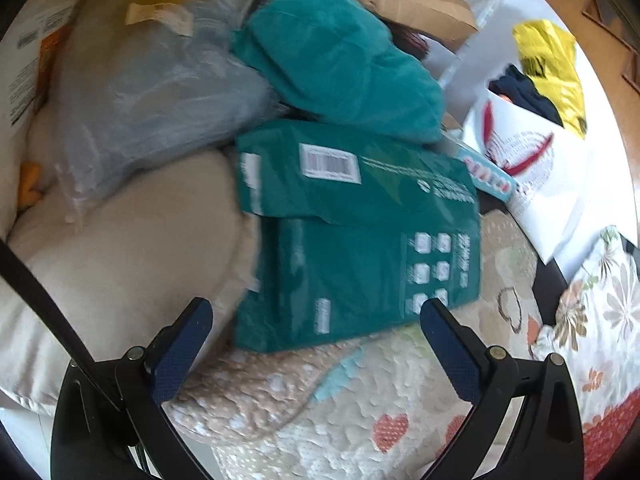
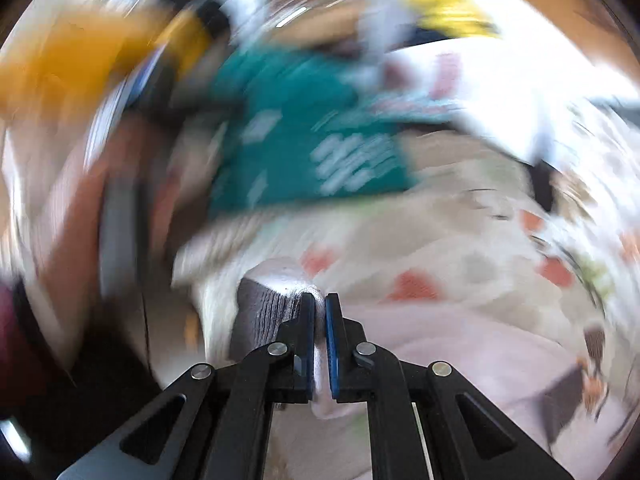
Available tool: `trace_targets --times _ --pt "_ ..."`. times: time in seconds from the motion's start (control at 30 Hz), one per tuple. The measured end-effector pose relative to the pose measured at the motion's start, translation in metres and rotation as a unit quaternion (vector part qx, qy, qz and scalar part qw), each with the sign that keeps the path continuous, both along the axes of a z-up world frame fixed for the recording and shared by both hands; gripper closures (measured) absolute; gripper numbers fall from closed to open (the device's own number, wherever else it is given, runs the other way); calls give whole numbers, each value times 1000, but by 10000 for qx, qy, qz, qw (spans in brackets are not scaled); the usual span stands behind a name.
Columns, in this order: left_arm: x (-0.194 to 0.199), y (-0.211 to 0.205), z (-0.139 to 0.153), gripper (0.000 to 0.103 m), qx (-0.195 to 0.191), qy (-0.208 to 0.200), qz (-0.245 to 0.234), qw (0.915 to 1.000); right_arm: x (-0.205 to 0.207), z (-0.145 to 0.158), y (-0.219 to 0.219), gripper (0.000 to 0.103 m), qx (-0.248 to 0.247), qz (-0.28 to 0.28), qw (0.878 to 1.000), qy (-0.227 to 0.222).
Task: Fold small clothes
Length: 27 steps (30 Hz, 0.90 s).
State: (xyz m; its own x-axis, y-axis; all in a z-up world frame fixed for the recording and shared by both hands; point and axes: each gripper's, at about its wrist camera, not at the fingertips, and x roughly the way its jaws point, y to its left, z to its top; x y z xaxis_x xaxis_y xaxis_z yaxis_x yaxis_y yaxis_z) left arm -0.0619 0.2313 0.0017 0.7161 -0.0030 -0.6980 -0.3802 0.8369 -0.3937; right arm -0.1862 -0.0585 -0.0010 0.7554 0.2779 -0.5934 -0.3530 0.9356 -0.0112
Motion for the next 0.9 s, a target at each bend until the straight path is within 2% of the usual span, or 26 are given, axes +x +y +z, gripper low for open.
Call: trace_targets --times 0.07,0.1,0.13,0.2,0.27,0.33,0.43,0.53,0.6,0.67,0.7,0.77,0.83,0.9 --pt "3 -16 1 0 52 -20 -206 9998 -1 43 -59 97 971 -716 9925 -210" --pt "3 -28 3 0 91 -34 -358 9993 -6 56 -86 97 1348 -1015 9853 -274" --pt "3 -37 3 0 121 -48 -472 9988 -15 69 -123 97 1788 -1420 9730 -346" --pt "1 -62 6 0 196 -87 -779 9967 -40 77 -175 97 2225 -2026 9528 -413" --pt "-1 -90 7 0 244 -100 -1134 9932 -70 74 -228 97 2426 -2689 9312 -410" --pt "-4 -112 7 0 264 -101 -1404 9897 -105 57 -279 97 2596 -3375 9044 -266" --pt "-10 -153 6 0 324 -70 -1873 9817 -158 5 -342 97 2565 -4421 8593 197" --pt "-20 -202 3 0 395 21 -2424 9694 -193 -47 -375 97 1978 -5094 8339 779" --pt "-26 -229 -2 0 442 114 -2751 9603 -213 -73 -388 97 2064 -5277 8158 1155" --pt "-31 -249 -6 0 495 203 -2942 9542 -233 -83 -394 96 2275 -5492 7948 1219" --pt "-35 -261 -9 0 538 261 -3042 9507 -241 -83 -396 96 2382 -5484 7929 1171" --pt "-39 -274 -14 0 569 327 -3149 9468 -256 -73 -393 96 2351 -5469 7973 994" --pt "-43 -286 -17 0 555 366 -3227 9441 -260 -60 -389 87 2120 -5409 8106 735" --pt "-46 -296 -19 0 557 393 -3296 9417 -255 -46 -384 54 1928 -5259 8267 531"
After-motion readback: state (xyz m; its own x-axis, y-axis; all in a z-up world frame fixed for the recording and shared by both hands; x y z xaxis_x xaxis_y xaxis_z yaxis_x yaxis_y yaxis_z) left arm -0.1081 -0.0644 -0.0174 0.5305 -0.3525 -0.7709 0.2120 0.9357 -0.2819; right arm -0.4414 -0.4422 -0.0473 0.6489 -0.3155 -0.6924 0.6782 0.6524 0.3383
